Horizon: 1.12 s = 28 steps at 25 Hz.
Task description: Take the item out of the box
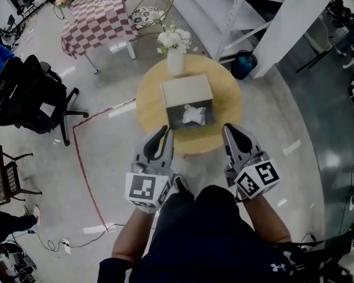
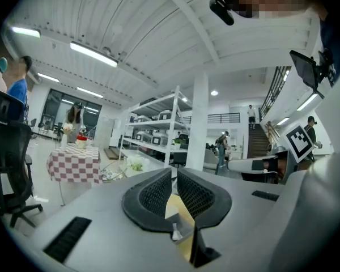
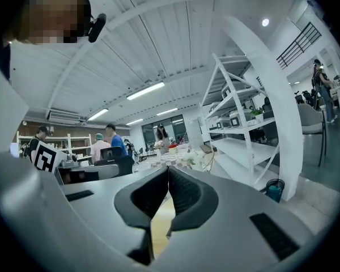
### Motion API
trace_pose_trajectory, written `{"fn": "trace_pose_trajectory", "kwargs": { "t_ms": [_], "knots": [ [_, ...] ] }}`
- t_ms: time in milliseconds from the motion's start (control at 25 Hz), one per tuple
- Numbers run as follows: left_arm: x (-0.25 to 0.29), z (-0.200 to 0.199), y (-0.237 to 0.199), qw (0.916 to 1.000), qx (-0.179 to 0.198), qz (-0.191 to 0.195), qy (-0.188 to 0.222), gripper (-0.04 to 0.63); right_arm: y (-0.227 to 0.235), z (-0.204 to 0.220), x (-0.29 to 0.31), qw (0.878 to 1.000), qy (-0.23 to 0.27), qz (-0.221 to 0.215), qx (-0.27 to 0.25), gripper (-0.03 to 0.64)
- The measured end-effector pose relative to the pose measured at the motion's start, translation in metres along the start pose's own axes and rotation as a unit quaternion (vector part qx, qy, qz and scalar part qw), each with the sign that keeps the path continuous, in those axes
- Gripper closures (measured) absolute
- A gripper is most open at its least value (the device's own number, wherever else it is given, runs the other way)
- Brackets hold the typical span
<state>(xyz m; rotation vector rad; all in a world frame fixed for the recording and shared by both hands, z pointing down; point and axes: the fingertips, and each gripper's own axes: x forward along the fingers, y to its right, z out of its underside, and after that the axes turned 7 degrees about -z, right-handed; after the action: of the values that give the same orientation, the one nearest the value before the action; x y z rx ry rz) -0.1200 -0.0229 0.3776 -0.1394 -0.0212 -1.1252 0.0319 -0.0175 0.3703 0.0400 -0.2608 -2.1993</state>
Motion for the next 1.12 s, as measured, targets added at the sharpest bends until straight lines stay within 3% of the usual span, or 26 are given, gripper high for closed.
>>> {"fn": "trace_pose_trajectory", "kwargs": {
  "t_ms": [400, 720, 1120],
  "knots": [
    [0.03, 0.027, -0.011, 0.9993, 0.001, 0.013, -0.034, 0.551, 0.02, 0.017, 0.024, 0.999, -0.038, 0.007, 0.005, 0.604],
    [0.067, 0.057, -0.012, 0.9965, 0.024, 0.004, -0.08, 0.551, 0.05, 0.026, 0.052, 0.998, -0.047, -0.018, 0.029, 0.604],
    [0.139, 0.115, 0.004, 0.9821, 0.084, 0.037, -0.164, 0.551, 0.105, 0.04, 0.087, 0.995, -0.069, -0.046, 0.06, 0.604]
  ]
}}
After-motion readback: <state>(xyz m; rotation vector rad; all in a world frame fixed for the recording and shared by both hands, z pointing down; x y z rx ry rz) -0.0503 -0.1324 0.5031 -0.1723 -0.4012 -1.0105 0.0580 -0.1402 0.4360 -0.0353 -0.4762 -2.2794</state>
